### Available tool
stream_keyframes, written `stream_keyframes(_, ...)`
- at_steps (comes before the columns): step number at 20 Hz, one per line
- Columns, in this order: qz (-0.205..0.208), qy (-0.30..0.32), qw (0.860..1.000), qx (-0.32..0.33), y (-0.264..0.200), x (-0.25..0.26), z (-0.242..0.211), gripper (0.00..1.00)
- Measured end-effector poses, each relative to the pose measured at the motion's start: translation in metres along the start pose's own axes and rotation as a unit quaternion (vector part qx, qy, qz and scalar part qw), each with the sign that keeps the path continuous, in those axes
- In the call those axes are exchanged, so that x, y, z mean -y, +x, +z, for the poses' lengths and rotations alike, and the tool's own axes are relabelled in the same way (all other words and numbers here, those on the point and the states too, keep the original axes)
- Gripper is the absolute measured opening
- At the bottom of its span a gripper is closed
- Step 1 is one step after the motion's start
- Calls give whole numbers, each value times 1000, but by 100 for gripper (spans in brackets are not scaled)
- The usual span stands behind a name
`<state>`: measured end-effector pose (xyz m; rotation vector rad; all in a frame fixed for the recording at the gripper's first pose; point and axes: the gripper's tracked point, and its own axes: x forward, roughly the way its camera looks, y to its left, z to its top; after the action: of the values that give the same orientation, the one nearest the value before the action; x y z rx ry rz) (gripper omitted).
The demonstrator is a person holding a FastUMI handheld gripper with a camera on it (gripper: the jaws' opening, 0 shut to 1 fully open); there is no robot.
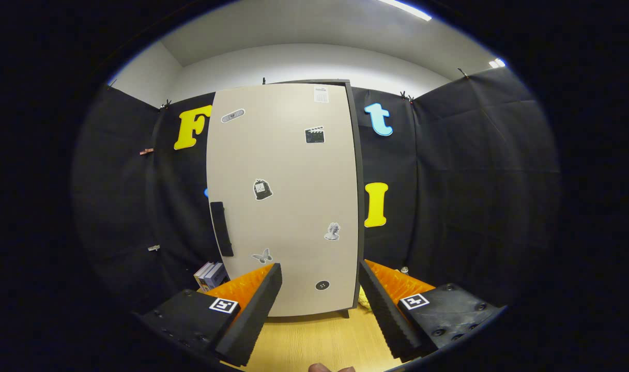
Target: Open the shoe cabinet door, grab the shoes and put them into the shoe cabinet, then close the shoe cabinet door.
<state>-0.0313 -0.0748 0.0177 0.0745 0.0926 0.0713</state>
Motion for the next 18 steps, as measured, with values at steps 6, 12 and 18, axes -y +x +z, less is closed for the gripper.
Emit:
stream_keyframes(6,6,-4,1000,-4,14,1,-12,98)
stream_keyframes(12,32,-3,999,-6,37,-6,-20,98)
stream_keyframes(18,66,-7,998,-3,56,-9,-20,98)
